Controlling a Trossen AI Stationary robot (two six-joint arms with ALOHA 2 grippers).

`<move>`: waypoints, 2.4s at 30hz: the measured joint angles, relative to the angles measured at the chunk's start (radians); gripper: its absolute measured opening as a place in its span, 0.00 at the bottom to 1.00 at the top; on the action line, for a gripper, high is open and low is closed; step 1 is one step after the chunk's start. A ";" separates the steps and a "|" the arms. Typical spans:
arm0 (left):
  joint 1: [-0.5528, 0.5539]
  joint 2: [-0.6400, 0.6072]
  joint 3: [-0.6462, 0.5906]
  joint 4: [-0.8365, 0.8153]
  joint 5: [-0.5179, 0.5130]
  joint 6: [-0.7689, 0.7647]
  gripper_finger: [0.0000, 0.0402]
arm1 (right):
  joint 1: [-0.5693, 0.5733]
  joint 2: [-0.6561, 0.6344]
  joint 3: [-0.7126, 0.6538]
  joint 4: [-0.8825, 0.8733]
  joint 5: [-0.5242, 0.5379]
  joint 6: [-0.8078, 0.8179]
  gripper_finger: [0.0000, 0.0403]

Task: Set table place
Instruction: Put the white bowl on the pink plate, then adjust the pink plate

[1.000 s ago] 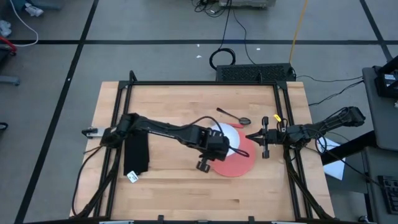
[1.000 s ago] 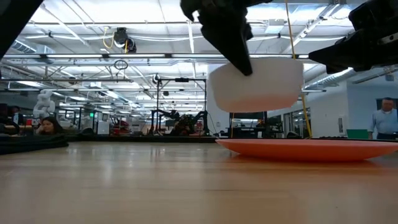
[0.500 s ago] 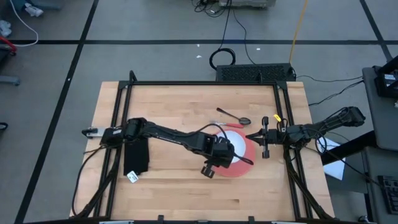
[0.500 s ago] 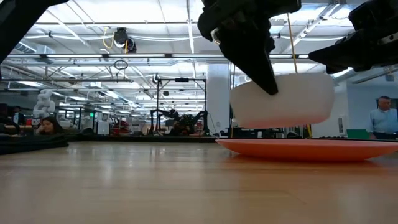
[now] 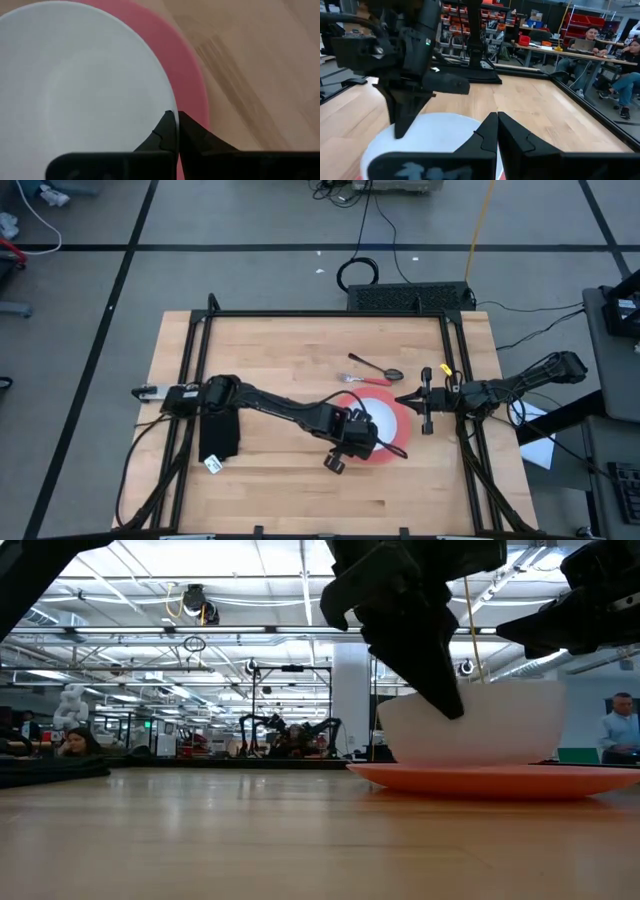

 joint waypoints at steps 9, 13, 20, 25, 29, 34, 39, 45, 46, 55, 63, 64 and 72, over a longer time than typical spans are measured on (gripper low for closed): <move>0.004 0.026 -0.001 -0.001 -0.004 0.011 0.00 | 0.000 0.000 0.000 0.000 0.000 0.001 0.00; 0.009 0.033 -0.001 0.011 -0.008 0.018 0.00 | 0.000 0.000 0.000 0.000 0.000 0.001 0.00; 0.027 0.039 0.000 0.017 -0.002 0.021 0.01 | 0.000 0.000 0.000 0.000 0.000 0.001 0.00; 0.028 0.041 0.000 0.014 0.001 0.019 0.06 | 0.000 0.000 0.000 0.000 0.000 0.001 0.00; 0.024 0.044 -0.001 0.010 0.001 0.021 0.12 | 0.000 0.000 0.000 -0.001 0.000 0.001 0.00; 0.009 0.044 -0.001 0.010 0.000 0.051 0.19 | 0.000 0.000 0.000 -0.001 0.000 0.004 0.00; -0.008 0.044 -0.001 0.011 -0.065 0.067 0.28 | 0.000 0.000 0.000 -0.002 0.000 0.009 0.00; -0.044 0.043 0.048 -0.006 -0.206 0.110 0.44 | 0.000 0.000 0.000 -0.019 -0.001 0.017 0.00; -0.049 0.043 0.059 -0.015 -0.209 0.115 0.46 | 0.000 0.000 0.000 -0.023 0.000 0.021 0.00; -0.109 0.039 0.200 -0.229 -0.299 0.072 0.67 | 0.000 0.000 0.000 -0.028 0.000 0.027 0.00; -0.141 0.040 0.233 -0.561 -0.389 -0.134 0.69 | 0.000 0.000 0.000 -0.043 -0.001 0.027 0.00; -0.142 0.040 0.233 -0.585 -0.403 -0.158 0.67 | 0.000 0.000 0.000 -0.044 -0.001 0.027 0.00; -0.091 -0.008 0.229 -0.616 -0.421 -0.214 0.50 | 0.000 0.000 0.000 -0.042 -0.001 0.028 0.00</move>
